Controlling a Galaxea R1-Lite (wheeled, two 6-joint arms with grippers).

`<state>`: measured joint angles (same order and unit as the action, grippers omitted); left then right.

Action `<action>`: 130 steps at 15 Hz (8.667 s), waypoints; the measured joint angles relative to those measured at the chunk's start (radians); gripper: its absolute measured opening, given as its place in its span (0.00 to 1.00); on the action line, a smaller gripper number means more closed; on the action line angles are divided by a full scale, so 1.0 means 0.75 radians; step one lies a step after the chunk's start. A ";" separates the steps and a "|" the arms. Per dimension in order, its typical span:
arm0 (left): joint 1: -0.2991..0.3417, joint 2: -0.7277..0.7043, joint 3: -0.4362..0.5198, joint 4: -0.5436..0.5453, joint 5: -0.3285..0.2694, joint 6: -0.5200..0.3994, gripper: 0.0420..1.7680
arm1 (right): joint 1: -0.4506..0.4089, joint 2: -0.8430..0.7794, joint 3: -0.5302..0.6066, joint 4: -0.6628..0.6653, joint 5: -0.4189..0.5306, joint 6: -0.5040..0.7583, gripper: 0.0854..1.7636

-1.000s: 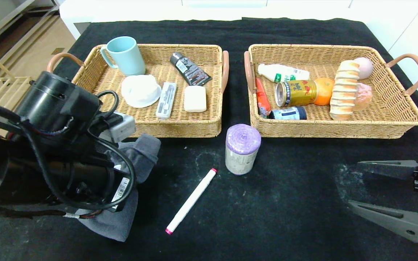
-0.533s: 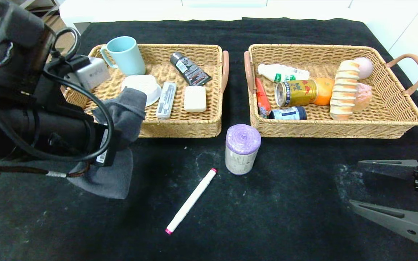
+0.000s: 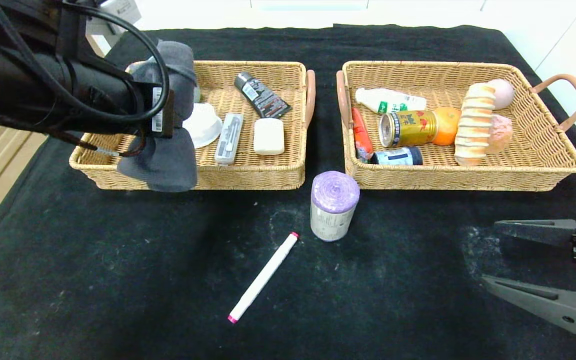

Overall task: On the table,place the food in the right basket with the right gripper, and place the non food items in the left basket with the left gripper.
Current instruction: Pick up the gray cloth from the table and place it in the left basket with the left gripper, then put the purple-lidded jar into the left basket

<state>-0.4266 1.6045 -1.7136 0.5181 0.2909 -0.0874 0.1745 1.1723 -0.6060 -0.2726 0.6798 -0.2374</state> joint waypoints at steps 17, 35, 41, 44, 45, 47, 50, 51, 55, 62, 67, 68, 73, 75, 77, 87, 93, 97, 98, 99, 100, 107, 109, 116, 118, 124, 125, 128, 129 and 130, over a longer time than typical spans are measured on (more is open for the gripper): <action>0.028 0.338 -0.181 -0.569 -0.002 0.051 0.11 | 0.000 -0.016 0.000 0.000 0.000 0.000 0.97; 0.018 0.413 -0.195 -0.568 0.004 0.062 0.72 | -0.017 -0.019 0.000 -0.012 0.001 0.000 0.97; -0.023 0.386 -0.184 -0.550 0.002 0.064 0.85 | -0.022 -0.020 -0.003 -0.014 0.000 -0.002 0.97; -0.110 0.320 -0.106 -0.548 0.001 0.075 0.89 | -0.024 -0.028 -0.003 -0.015 0.000 -0.001 0.97; -0.148 0.292 -0.070 -0.548 0.000 0.083 0.90 | -0.024 -0.031 -0.003 -0.015 0.001 0.000 0.97; -0.229 0.235 0.018 -0.555 0.002 0.096 0.91 | -0.025 -0.041 -0.003 -0.014 0.001 0.002 0.97; -0.358 0.162 0.132 -0.563 0.004 0.098 0.93 | -0.024 -0.051 -0.003 -0.014 0.000 0.002 0.97; -0.399 0.144 0.162 -0.564 0.004 0.099 0.94 | -0.025 -0.054 -0.003 -0.014 0.001 0.002 0.97; -0.527 0.113 0.254 -0.570 0.014 0.110 0.95 | -0.024 -0.075 -0.001 -0.012 0.001 0.002 0.97; -0.641 0.177 0.273 -0.575 0.070 0.148 0.96 | -0.050 -0.115 -0.010 -0.012 0.003 0.008 0.97; -0.652 0.233 0.275 -0.571 0.073 0.150 0.96 | -0.047 -0.124 -0.008 -0.012 0.002 0.008 0.97; -0.652 0.245 0.271 -0.570 0.074 0.151 0.96 | -0.047 -0.124 -0.008 -0.012 0.002 0.008 0.97; -0.646 0.285 0.266 -0.570 0.076 0.145 0.96 | -0.047 -0.124 -0.008 -0.012 0.002 0.008 0.97; -0.635 0.305 0.266 -0.571 0.075 0.138 0.97 | -0.048 -0.123 -0.008 -0.012 0.002 0.008 0.97; -0.626 0.323 0.261 -0.573 0.074 0.136 0.97 | -0.050 -0.120 -0.009 -0.012 0.002 0.009 0.97; -0.610 0.359 0.253 -0.595 0.073 0.134 0.97 | -0.062 -0.101 -0.016 -0.015 0.001 0.010 0.97; -0.609 0.369 0.253 -0.603 0.074 0.134 0.54 | -0.064 -0.095 -0.017 -0.015 0.001 0.010 0.97; -0.609 0.369 0.254 -0.603 0.074 0.133 0.51 | -0.064 -0.094 -0.017 -0.015 0.001 0.010 0.97; -0.609 0.369 0.255 -0.603 0.074 0.132 0.51 | -0.064 -0.094 -0.016 -0.015 0.001 0.010 0.97; -0.609 0.368 0.257 -0.603 0.075 0.131 0.51 | -0.063 -0.092 -0.015 -0.015 0.001 0.010 0.97; -0.609 0.368 0.259 -0.603 0.075 0.131 0.51 | -0.063 -0.092 -0.015 -0.015 0.001 0.010 0.97; -0.609 0.368 0.258 -0.604 0.075 0.130 0.50 | -0.064 -0.090 -0.014 -0.015 0.001 0.010 0.97; -0.610 0.365 0.258 -0.603 0.076 0.130 0.50 | -0.061 -0.092 -0.013 -0.015 0.002 0.008 0.97; -0.622 0.258 0.261 -0.601 0.075 0.105 0.49 | -0.051 -0.094 -0.005 -0.013 0.001 0.005 0.97; -0.620 0.218 0.261 -0.602 0.073 0.090 0.49 | -0.050 -0.093 -0.004 -0.012 0.001 0.005 0.97; -0.588 0.127 0.253 -0.603 0.057 0.016 0.49 | -0.047 -0.089 -0.003 -0.012 0.001 0.004 0.97; -0.573 0.113 0.246 -0.603 0.056 0.012 0.49 | -0.047 -0.089 -0.003 -0.012 0.002 0.004 0.97; -0.512 0.081 0.208 -0.604 0.054 0.008 0.49 | -0.046 -0.089 0.000 -0.012 0.002 0.004 0.97; -0.483 0.075 0.193 -0.604 0.046 0.008 0.49 | -0.046 -0.089 0.000 -0.012 0.002 0.004 0.97; -0.454 0.072 0.180 -0.608 0.030 0.008 0.49 | -0.045 -0.089 0.000 -0.012 0.002 0.003 0.97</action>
<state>-0.7668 1.6587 -1.5783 0.0619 0.3130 -0.0813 0.1409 1.1060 -0.6060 -0.2817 0.6811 -0.2351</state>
